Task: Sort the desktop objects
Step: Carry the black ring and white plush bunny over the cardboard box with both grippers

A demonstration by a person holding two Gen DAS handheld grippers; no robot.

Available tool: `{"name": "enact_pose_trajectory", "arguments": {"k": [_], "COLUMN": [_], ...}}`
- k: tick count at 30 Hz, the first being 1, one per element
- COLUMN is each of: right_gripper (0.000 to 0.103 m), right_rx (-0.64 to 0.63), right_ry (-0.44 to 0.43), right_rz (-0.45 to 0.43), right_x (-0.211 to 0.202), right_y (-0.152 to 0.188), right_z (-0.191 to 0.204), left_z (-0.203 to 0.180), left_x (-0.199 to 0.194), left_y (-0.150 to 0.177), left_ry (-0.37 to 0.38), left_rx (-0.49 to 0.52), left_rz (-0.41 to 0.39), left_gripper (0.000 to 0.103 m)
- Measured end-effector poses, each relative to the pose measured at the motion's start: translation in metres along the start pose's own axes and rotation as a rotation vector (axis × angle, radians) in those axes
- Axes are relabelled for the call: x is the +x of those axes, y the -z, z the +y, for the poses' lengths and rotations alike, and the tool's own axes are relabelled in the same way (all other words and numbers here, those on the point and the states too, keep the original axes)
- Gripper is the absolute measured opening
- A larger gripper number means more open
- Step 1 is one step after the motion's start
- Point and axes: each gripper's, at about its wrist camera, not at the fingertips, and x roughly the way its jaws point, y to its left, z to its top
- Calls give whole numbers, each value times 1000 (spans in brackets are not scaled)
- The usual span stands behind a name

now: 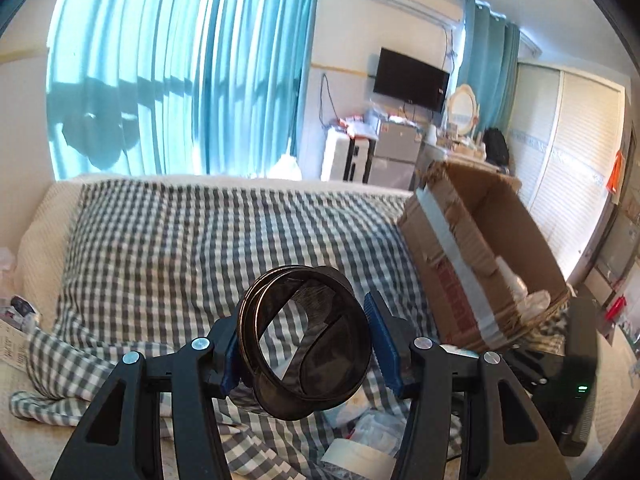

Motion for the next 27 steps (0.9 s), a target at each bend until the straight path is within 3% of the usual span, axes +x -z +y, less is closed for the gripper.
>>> {"name": "enact_pose_trajectory", "arguments": {"k": [6, 15, 27], "right_gripper": [50, 50, 50], "right_rx": [3, 8, 54], "right_ry": [32, 81, 196], "right_rz": [-174, -369, -536], "right_x": [-52, -101, -156], "right_y": [-27, -62, -94], "right_z": [2, -3, -51], "left_z": [-13, -55, -122], "left_x": [-19, -49, -60], "left_y": [-14, -39, -80], "left_ry": [11, 50, 102], "left_rx": [-28, 23, 131], "left_rz": [-86, -210, -300], "left_gripper": [55, 55, 55]}}
